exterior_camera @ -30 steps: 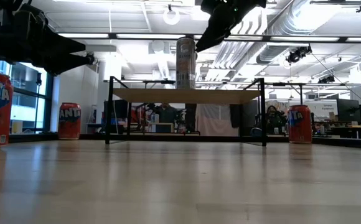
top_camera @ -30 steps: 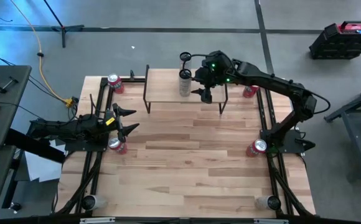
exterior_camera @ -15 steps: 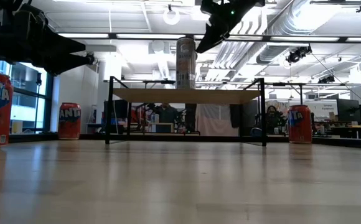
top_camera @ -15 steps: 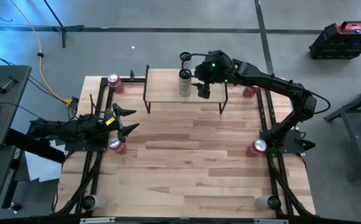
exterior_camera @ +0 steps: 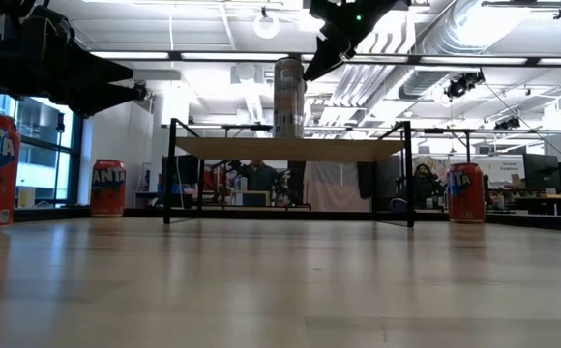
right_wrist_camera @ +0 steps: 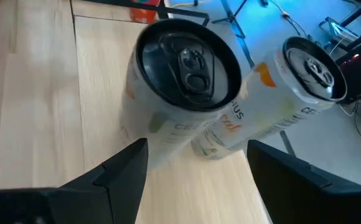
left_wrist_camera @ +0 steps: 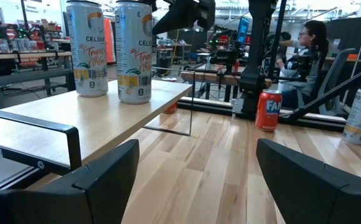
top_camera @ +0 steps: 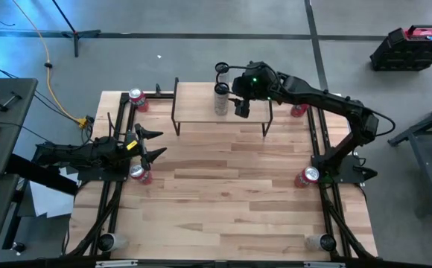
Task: Place canned beverage on shelf
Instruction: Put the middle white soda can aligned with the other white soda can on the shelf, then put the top right red soda can on the shelf
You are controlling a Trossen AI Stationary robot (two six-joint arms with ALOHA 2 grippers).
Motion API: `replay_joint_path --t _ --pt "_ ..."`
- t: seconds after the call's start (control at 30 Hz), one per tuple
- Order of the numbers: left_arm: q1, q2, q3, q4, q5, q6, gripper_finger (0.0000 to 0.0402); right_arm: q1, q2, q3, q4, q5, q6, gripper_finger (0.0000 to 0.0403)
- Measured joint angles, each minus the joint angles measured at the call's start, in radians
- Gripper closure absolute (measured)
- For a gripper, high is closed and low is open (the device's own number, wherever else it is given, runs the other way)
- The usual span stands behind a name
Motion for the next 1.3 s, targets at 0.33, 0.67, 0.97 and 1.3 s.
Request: replay_joint_path --t 0.33,0.67,0.97,1.3 --pt "0.000 0.000 0.000 0.000 0.000 0.000 0.0088 0.000 0.000 0.000 0.034 0.001 0.011 0.0144" --pt "0.000 0.000 0.000 0.000 0.000 0.000 0.0088 0.000 0.000 0.000 0.034 0.038 -0.008 0.0144" --pt "0.000 0.000 0.000 0.000 0.000 0.000 0.0088 0.000 0.000 0.000 -0.001 0.050 -0.013 0.0144" --pt "0.000 0.000 0.000 0.000 0.000 0.000 0.0088 0.077 0.000 0.000 -0.170 0.097 0.062 0.0144"
